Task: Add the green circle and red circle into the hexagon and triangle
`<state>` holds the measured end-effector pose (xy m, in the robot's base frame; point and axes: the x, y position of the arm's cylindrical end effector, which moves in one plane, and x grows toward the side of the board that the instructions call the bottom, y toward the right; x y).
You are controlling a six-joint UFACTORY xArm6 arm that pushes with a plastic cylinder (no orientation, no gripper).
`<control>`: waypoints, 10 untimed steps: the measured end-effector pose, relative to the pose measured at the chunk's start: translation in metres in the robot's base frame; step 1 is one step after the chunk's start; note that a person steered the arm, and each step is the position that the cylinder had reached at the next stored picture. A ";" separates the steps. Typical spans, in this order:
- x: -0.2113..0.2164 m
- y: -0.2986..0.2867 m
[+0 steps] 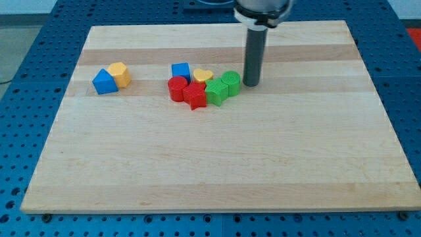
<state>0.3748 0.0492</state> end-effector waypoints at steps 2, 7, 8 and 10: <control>0.008 -0.031; 0.031 -0.121; 0.031 -0.144; 0.017 -0.160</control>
<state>0.3914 -0.1110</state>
